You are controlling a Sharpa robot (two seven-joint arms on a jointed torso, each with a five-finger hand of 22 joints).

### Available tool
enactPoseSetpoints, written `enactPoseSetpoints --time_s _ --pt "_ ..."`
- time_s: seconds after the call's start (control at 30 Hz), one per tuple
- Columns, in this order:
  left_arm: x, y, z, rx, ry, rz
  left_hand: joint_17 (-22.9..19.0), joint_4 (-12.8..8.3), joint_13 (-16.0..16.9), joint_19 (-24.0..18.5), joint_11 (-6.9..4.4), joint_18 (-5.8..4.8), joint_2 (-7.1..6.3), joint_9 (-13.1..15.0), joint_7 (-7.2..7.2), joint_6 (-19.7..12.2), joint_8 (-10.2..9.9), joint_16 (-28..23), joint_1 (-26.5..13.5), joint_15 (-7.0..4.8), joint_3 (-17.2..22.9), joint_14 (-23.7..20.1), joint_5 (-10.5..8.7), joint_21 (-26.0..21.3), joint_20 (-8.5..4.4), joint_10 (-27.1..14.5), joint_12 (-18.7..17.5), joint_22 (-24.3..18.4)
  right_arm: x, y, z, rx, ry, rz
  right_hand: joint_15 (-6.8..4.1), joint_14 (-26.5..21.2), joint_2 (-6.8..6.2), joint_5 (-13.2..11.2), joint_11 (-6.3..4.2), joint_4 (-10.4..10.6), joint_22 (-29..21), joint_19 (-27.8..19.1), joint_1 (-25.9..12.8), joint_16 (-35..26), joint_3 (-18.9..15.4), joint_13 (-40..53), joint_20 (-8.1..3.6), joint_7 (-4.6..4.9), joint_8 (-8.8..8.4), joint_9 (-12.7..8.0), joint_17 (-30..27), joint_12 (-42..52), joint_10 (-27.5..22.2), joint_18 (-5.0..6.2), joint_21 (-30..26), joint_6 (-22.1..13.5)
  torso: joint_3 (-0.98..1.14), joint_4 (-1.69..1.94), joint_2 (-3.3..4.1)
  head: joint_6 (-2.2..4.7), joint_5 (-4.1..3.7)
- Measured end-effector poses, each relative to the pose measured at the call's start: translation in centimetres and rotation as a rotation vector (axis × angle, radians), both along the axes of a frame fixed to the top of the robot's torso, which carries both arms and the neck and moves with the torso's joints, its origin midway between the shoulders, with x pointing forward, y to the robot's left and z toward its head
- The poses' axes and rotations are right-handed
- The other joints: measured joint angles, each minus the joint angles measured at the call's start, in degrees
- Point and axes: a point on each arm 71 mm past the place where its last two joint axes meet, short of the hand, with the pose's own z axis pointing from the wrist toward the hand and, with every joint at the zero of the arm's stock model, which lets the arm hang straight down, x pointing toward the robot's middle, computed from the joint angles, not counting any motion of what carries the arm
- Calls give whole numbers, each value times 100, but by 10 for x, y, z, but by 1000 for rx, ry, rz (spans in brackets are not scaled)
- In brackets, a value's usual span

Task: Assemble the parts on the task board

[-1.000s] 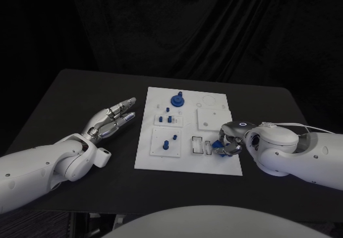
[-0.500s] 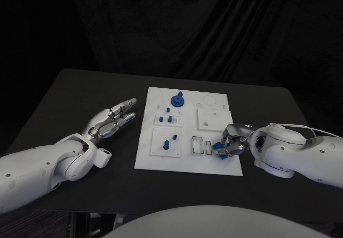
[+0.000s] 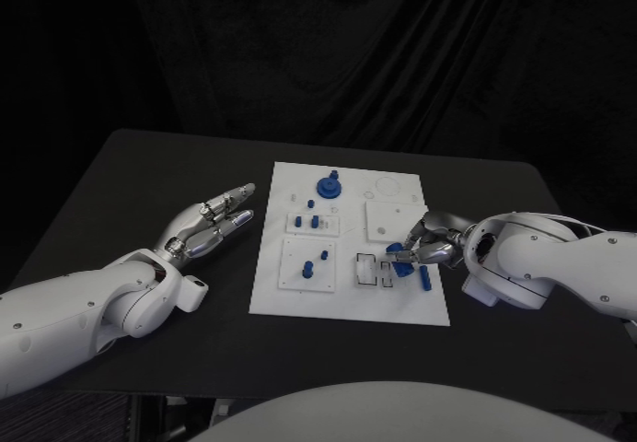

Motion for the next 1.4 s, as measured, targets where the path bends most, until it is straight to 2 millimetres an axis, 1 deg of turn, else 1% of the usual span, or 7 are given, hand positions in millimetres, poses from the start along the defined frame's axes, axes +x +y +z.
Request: enactPoseSetpoints --time_s 0.27,0.4,0.6,0.7,1.13,1.3,1.4 --pt "1 -1 0 -1 0 -2 0 0 0 0 0 0 0 -1 0 0 0 0 0 0 0 0 0 0 0 0 0 0 4 10 -9 70 85 -46 -9 -9 101 0 0 -7 5 0 -101 0 -7 0 0 -42 0 4 0 0 0 0 -86 -43 -18 12 -2 0 -9" --pt "1 -2 0 -1 0 -3 -1 0 0 0 0 0 0 -1 0 0 0 0 0 0 0 0 0 0 0 0 0 0 6 15 -13 83 109 -56 -9 -9 176 0 1 -8 4 0 -176 0 -8 -1 0 -51 -1 21 0 0 -1 0 -100 -52 -19 12 2 0 4" --pt "1 -2 -1 -1 1 -4 -1 0 0 0 0 0 0 -1 0 0 0 0 0 0 0 0 0 0 0 0 0 2 9 19 -16 87 128 -65 -9 -9 237 -2 1 4 4 0 -238 0 2 -1 0 -47 -9 210 0 0 -1 0 -133 -55 -18 10 11 0 13" --pt "1 -2 -1 -1 2 -5 -1 0 0 0 0 0 0 -1 0 0 0 0 0 0 0 0 0 0 0 0 0 5 10 20 -17 87 136 -67 -9 -9 301 -3 1 102 4 0 -308 0 -95 -1 0 -46 -9 226 0 0 -1 -1 -167 -56 -15 6 12 0 18" --pt "1 -3 -1 -3 3 -8 2 0 0 19 0 0 0 -2 41 41 0 0 0 20 0 21 0 22 -21 0 -1 4 10 29 -23 80 177 -39 7 7 302 -2 42 179 3 0 -458 0 -301 -2 0 -8 -69 216 0 0 -2 0 -234 -204 -8 2 12 0 35" --pt "1 -3 -1 -3 4 -9 3 0 0 20 0 0 0 -2 41 41 0 0 0 20 0 21 0 22 -22 0 -1 4 10 31 -24 78 189 -25 27 -13 320 1 42 217 3 5 -539 0 -406 -2 36 21 -97 204 0 0 -2 -1 -266 -248 -8 0 14 0 47" --pt "1 -3 -1 -3 4 -9 3 0 0 20 0 0 0 -3 41 41 0 0 0 20 0 20 0 22 -22 0 -1 4 10 32 -25 77 195 -19 27 -13 266 2 42 241 2 -1 -598 0 -463 -2 41 4 -97 199 0 0 -2 -1 -284 -271 -4 -1 15 0 48"
